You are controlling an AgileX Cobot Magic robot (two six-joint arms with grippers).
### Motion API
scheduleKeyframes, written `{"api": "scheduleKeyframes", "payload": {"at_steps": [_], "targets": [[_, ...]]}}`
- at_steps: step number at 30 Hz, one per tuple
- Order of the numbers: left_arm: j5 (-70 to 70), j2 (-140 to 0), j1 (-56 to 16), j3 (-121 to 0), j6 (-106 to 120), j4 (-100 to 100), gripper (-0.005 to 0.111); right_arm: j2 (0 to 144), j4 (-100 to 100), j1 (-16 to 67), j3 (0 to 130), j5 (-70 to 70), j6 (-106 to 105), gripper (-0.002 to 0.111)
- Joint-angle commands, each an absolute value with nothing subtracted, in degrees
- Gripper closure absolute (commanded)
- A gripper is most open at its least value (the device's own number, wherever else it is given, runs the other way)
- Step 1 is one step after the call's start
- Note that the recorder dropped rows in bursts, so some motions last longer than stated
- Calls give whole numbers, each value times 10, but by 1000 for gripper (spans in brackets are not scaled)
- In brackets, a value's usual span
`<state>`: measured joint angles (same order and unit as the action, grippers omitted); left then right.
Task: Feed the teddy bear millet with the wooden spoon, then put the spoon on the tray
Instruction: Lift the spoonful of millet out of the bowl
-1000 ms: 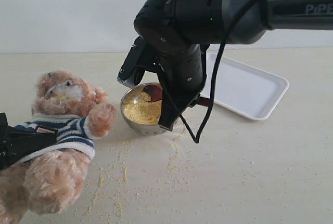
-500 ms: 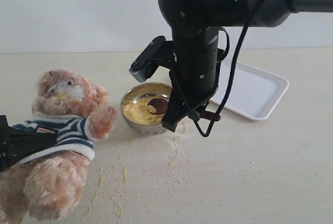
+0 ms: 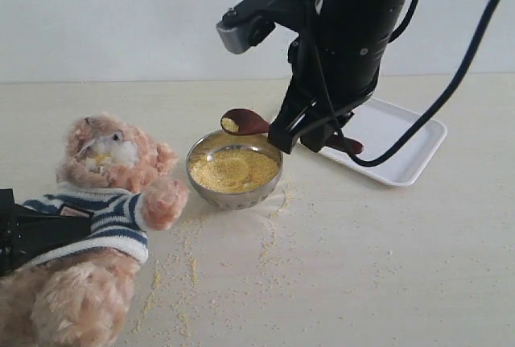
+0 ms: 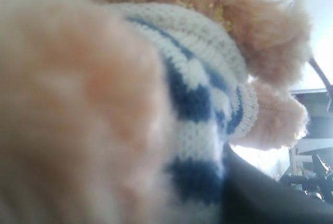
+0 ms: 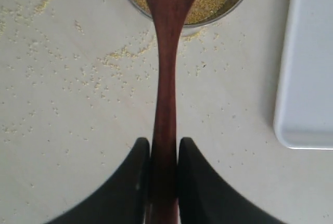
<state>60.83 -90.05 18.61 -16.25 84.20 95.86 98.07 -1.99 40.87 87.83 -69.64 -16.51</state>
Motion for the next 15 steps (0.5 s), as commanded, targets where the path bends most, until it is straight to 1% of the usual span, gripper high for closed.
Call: {"api": "scheduleKeyframes", "payload": {"at_steps": [1, 6, 9, 15], "targets": [[627, -900, 186, -167, 815, 923, 102, 959, 19, 406, 882, -700, -174, 108], [633, -900, 186, -167, 727, 868, 102, 952, 129, 406, 882, -700, -207, 108], [650, -900, 186, -167, 716, 861, 102, 953, 175, 406, 882, -700, -221, 108], [650, -900, 186, -167, 716, 875, 102, 954, 206, 407, 882, -678, -241, 108]]}}
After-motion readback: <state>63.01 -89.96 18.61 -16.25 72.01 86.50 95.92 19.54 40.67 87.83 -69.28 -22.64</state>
